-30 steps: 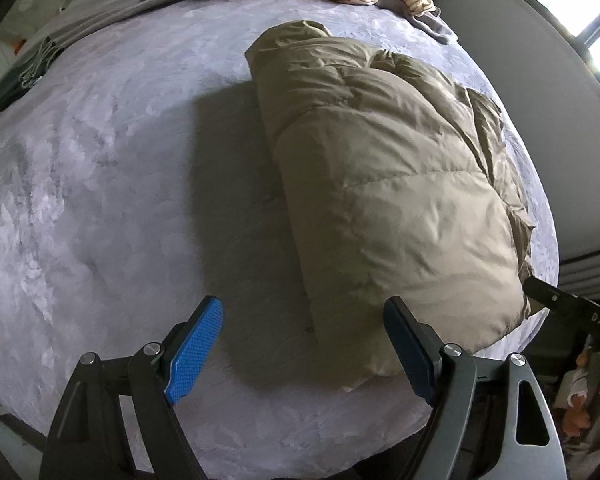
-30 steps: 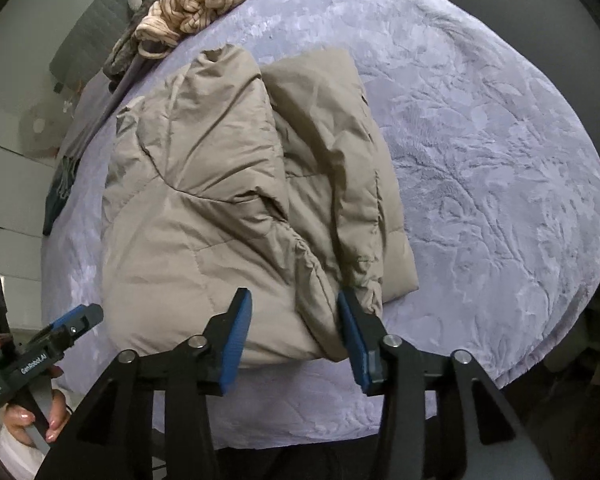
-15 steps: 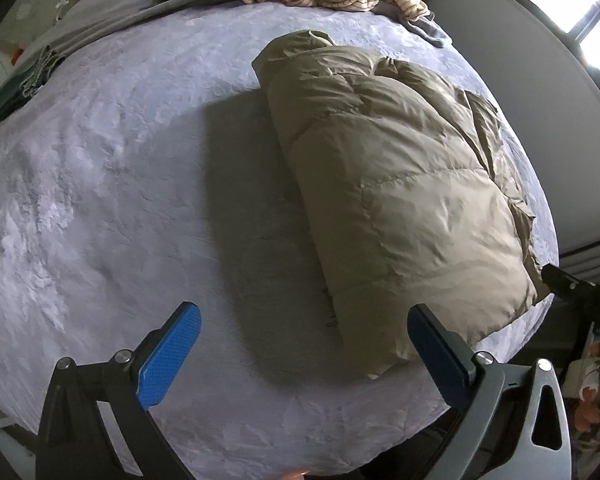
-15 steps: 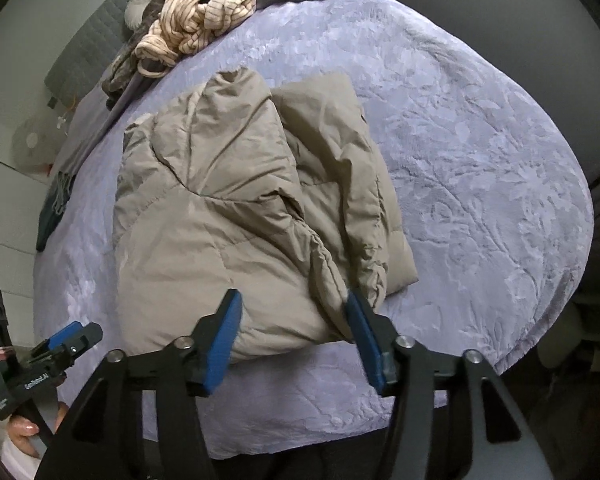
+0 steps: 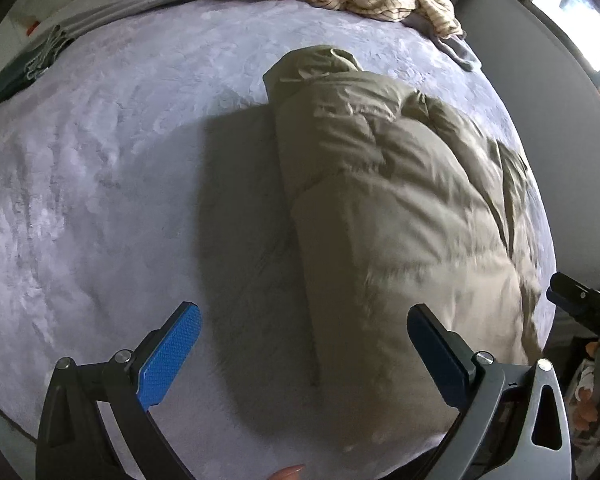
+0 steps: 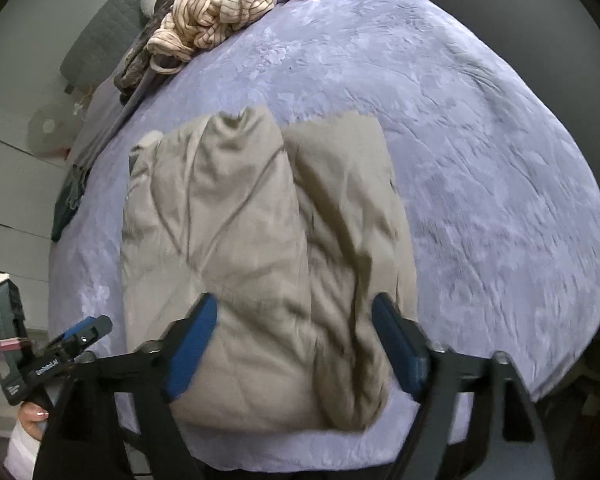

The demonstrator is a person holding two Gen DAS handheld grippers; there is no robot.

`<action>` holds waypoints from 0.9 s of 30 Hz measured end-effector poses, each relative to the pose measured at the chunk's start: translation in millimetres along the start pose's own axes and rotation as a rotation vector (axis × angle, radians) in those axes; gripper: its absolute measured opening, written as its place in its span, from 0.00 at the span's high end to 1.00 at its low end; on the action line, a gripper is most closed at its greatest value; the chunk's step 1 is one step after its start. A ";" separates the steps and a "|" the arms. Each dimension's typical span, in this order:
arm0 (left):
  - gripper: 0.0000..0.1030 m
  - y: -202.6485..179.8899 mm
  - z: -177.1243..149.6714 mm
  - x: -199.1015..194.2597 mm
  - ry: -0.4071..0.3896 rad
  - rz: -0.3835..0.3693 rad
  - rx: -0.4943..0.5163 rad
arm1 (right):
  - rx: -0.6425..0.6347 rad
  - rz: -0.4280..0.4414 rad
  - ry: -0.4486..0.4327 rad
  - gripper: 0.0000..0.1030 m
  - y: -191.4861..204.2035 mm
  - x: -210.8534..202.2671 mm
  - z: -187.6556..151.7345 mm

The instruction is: Fold large clothes

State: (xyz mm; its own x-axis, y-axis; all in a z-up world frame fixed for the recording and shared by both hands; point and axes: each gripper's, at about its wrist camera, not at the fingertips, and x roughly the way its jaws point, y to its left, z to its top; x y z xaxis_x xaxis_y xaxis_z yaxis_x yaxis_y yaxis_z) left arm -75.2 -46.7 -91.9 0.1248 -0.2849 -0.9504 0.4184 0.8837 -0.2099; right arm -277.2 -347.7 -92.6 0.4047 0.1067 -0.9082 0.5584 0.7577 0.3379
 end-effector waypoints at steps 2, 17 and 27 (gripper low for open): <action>0.00 -3.5 7.4 6.7 0.006 0.002 -0.020 | -0.005 0.013 0.008 0.20 -4.7 4.1 11.7; 0.00 10.8 38.4 50.2 0.050 -0.203 -0.156 | 0.201 0.263 0.119 0.19 -79.9 57.2 59.5; 0.00 21.5 50.8 92.8 0.142 -0.449 -0.223 | 0.340 0.384 0.147 0.19 -115.9 97.7 67.5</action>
State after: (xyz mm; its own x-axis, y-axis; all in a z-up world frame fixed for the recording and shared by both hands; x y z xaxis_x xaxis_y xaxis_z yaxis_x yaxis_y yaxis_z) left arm -8.9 -73.0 -173.0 -0.1524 -0.6145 -0.7741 0.1993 0.7480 -0.6330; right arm -253.5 -468.6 -203.8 0.5342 0.4431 -0.7199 0.6026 0.3976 0.6919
